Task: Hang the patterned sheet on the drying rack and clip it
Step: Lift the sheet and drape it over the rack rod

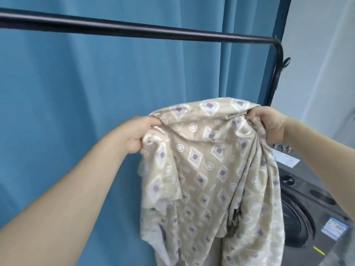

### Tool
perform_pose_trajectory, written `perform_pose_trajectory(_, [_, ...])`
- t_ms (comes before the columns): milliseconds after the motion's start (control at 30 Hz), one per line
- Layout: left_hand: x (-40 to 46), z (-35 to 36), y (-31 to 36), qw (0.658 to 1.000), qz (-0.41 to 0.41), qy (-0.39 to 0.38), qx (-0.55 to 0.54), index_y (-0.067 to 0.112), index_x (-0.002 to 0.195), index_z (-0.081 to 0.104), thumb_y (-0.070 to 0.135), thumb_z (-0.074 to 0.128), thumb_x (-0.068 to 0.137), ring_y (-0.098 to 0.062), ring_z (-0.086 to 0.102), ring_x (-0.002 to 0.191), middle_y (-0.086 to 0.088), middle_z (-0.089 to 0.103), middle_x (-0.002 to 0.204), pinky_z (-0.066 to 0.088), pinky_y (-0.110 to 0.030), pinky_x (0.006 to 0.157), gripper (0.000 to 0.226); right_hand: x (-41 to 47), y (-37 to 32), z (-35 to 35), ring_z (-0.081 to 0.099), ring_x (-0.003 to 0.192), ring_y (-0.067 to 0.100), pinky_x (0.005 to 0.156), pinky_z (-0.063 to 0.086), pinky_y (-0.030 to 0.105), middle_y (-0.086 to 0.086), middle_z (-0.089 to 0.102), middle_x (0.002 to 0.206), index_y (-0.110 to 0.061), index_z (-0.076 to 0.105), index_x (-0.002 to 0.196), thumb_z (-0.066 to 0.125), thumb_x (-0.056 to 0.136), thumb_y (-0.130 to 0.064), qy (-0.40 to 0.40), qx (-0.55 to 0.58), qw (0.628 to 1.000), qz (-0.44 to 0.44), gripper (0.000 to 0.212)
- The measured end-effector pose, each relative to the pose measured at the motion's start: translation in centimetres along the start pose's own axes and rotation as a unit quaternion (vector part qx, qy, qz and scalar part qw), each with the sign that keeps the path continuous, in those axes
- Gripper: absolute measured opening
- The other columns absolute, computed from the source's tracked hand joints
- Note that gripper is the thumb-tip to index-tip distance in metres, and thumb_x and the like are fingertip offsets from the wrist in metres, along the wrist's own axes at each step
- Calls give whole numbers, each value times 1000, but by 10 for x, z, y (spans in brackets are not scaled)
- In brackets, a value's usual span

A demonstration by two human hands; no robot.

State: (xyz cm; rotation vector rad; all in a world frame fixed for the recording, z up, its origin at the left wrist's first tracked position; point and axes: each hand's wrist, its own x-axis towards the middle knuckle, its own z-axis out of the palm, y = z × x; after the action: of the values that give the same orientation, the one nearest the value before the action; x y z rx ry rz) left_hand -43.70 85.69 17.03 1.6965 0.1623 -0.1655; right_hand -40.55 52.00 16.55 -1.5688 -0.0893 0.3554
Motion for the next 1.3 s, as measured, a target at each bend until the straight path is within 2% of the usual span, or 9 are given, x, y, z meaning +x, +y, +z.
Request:
perform_pose_trajectory(167, [21,15,8,990,92,16,-105,9,107,58,-13,50,89,-27,67,80,-17,66,106,59,-38,68,30,-4,1,5,67,100,29,93,50,44,14,70,109,-8,69,111,86,63,-36,-47,-27,999,-7,58])
perform_pose_trajectory(367, [36,38,11,958,254,78,108,25,96,57,38,65,90,-15,63,73,3,65,93,50,-27,59,17,16,-8,27,72,88,21,77,56,37,4,73,101,-16,65,111,52,98,-35,130,74,985,-84,26])
perform_pose_trajectory(500, [45,5,-4,733,171,148,641,21,96,66,58,62,80,-27,65,92,-2,69,98,47,-30,70,40,10,-3,26,68,83,17,76,54,30,-3,70,88,-19,66,100,61,91,-27,192,-210,947,-150,13])
perform_pose_trajectory(600, [47,-6,-4,845,181,254,434,9,84,66,19,52,88,-35,62,88,-18,67,93,48,-33,70,18,5,0,24,59,70,14,63,44,28,-4,61,73,-20,59,74,62,91,-33,159,-509,834,-142,22])
perform_pose_trajectory(733, [39,28,18,970,196,142,-34,12,71,65,10,48,76,-24,62,71,-10,64,71,48,-33,65,18,12,0,8,61,86,28,71,48,34,9,68,92,-10,64,87,43,92,-13,227,-527,817,-61,22])
perform_pose_trajectory(833, [18,60,21,963,248,63,85,19,74,62,29,54,67,-21,59,73,-2,64,75,45,-33,68,14,9,2,-1,62,79,19,60,51,20,2,66,85,-18,62,97,38,95,-7,323,-251,905,-117,26])
perform_pose_trajectory(933, [-2,91,16,830,380,55,406,20,91,49,31,56,79,-28,56,81,-1,62,85,47,-37,70,17,3,0,1,55,66,10,39,43,11,-4,58,75,-17,57,90,43,98,-9,350,-20,925,-147,18])
perform_pose_trajectory(1100, [-7,83,32,722,423,200,510,21,102,40,24,49,85,-38,58,87,-11,62,91,39,-38,65,19,-14,-2,-19,67,81,16,72,54,31,1,72,87,-19,67,88,64,87,-16,232,-203,933,-184,5])
perform_pose_trajectory(1300, [0,76,26,864,135,-229,428,32,125,55,56,68,65,-19,59,117,7,60,130,46,-39,101,66,-6,-17,-10,59,74,23,67,50,35,2,65,76,-12,59,73,45,88,-9,276,-456,808,-251,20])
